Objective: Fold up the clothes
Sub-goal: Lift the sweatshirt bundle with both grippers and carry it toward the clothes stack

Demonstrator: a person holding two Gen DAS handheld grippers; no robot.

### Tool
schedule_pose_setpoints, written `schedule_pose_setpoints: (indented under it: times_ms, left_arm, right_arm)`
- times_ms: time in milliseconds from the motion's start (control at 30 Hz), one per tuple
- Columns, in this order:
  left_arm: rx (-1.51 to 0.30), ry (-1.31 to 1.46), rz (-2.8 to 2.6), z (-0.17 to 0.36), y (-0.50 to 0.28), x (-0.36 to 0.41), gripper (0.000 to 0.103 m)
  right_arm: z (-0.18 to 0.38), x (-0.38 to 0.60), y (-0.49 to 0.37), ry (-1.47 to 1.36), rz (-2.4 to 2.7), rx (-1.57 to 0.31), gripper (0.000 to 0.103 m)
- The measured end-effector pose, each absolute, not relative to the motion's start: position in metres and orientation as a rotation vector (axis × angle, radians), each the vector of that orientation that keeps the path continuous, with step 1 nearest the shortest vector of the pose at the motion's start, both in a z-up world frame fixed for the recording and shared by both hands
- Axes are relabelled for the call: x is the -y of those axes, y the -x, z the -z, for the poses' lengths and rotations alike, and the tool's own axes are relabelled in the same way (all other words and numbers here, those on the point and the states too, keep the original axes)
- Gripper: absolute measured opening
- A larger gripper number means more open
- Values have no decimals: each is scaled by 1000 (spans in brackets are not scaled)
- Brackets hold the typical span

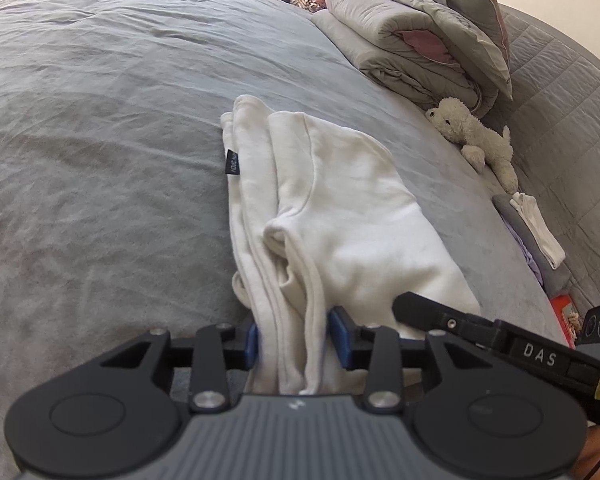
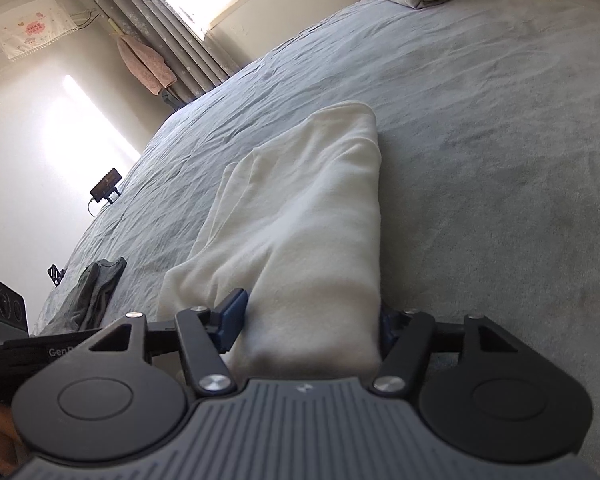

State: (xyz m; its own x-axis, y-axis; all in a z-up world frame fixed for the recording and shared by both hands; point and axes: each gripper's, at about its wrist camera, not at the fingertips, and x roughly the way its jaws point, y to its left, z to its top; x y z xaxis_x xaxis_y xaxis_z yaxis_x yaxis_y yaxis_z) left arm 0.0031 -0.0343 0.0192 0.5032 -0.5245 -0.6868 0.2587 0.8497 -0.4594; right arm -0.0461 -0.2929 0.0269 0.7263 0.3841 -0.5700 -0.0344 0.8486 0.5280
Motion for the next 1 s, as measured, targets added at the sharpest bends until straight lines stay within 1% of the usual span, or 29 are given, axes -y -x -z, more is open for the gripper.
schedule_pose_setpoints:
  times_ms: [133, 167, 200, 233, 267, 300, 533, 633, 800, 933, 1000]
  left_arm:
    - [-942, 355, 482, -19, -4, 31, 38]
    - [-949, 395, 495, -17, -6, 29, 42]
    - [-958, 447, 512, -16, -8, 25, 54]
    - [-967, 500, 518, -14, -10, 22, 58]
    - [-976, 554, 519, -12, -11, 19, 60]
    - [-980, 573, 518, -11, -12, 18, 60]
    - [-901, 352, 512, -17, -1, 41, 59]
    - [-880, 310, 509, -19, 0, 44, 52]
    - [-858, 267, 508, -23, 3, 45, 37]
    - [-856, 294, 505, -25, 3, 41, 31]
    - [-846, 292, 502, -26, 5, 42, 27]
  right_arm:
    - [-28, 286, 46, -460, -229, -723, 66]
    - [-27, 285, 45, -451, -227, -722, 66]
    - [-27, 283, 45, -441, -225, -721, 66]
    - [-28, 282, 45, -432, -223, -720, 66]
    - [-28, 281, 45, -421, -221, -719, 66]
    - [-28, 280, 46, -411, -219, -718, 66]
    - [-28, 275, 45, -376, -208, -717, 66]
    - [-28, 272, 45, -347, -202, -709, 65]
    - [-31, 260, 48, -241, -184, -678, 64]
    - [-35, 241, 53, -83, -154, -636, 58]
    - [-36, 229, 56, 14, -134, -608, 56]
